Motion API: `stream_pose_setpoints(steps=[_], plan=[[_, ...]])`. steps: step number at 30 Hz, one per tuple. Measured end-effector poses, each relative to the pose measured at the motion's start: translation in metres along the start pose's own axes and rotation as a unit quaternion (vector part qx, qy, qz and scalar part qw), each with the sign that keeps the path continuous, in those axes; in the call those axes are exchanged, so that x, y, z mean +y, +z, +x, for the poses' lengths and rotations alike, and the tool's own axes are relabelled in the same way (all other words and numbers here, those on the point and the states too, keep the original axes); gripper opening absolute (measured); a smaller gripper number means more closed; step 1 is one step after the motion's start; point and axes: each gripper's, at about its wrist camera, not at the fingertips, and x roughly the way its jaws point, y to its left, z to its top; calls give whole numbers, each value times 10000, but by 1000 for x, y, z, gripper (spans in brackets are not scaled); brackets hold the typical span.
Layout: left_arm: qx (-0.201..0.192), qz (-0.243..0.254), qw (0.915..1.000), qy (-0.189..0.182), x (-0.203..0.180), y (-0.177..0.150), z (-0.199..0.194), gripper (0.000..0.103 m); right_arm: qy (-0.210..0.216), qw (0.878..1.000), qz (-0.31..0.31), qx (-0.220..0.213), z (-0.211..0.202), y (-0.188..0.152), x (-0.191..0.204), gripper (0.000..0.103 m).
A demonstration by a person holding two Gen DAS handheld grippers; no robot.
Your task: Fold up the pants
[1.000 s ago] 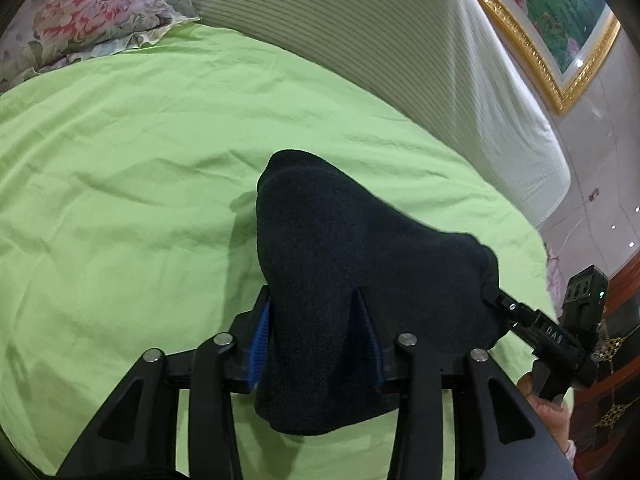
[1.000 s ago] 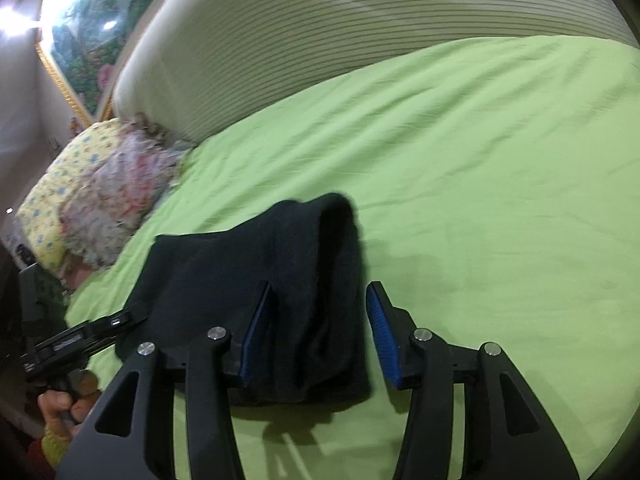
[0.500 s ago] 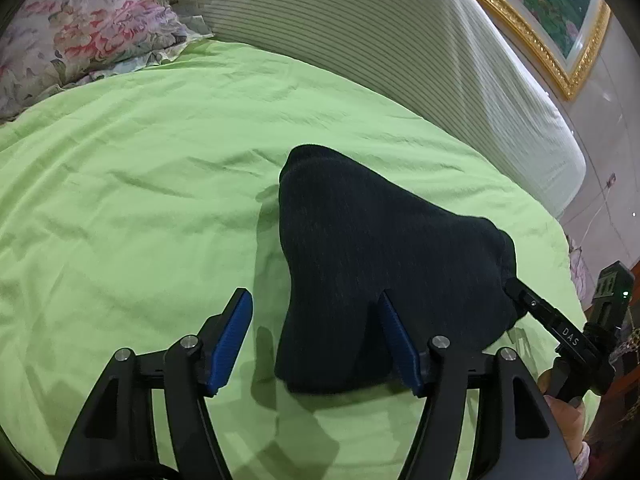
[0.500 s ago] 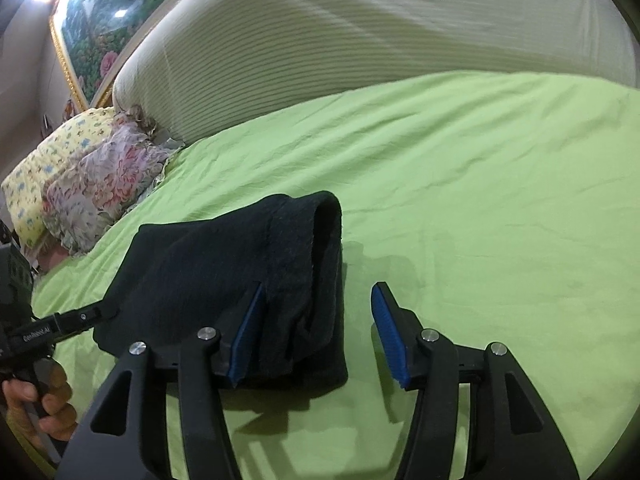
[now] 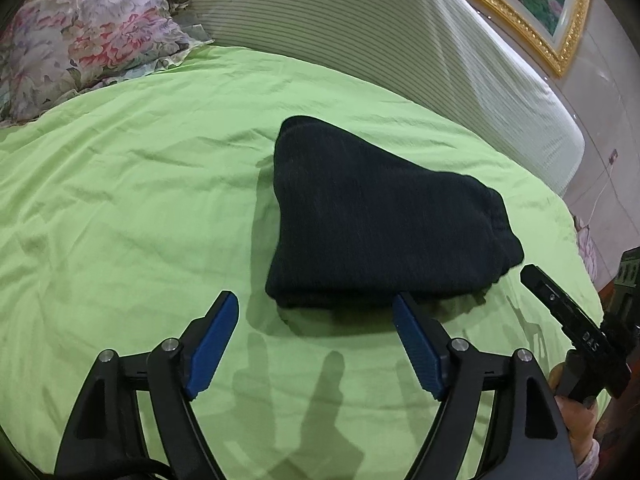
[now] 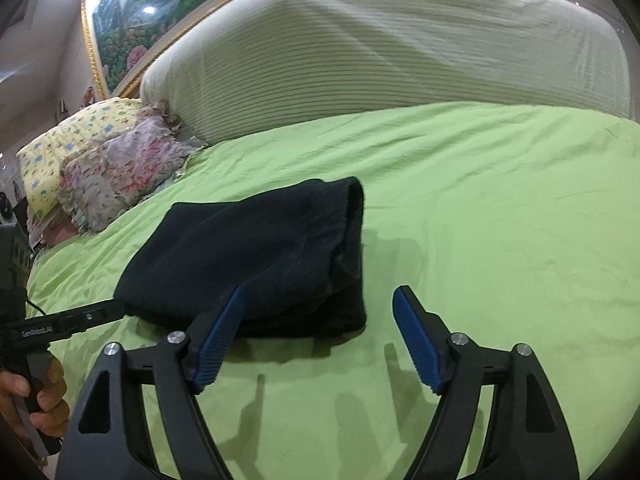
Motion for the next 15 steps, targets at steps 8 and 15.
stream_pose_setpoints(steps=[8,15], plan=[[-209,254,9990,311,-12,-14,-6,83,70,9975,-628,-303,-18,-13,32,103],[-336,736,9942,702,-32,-26,-11,85,19,9949,-1001,-125,-12,-18,49,103]])
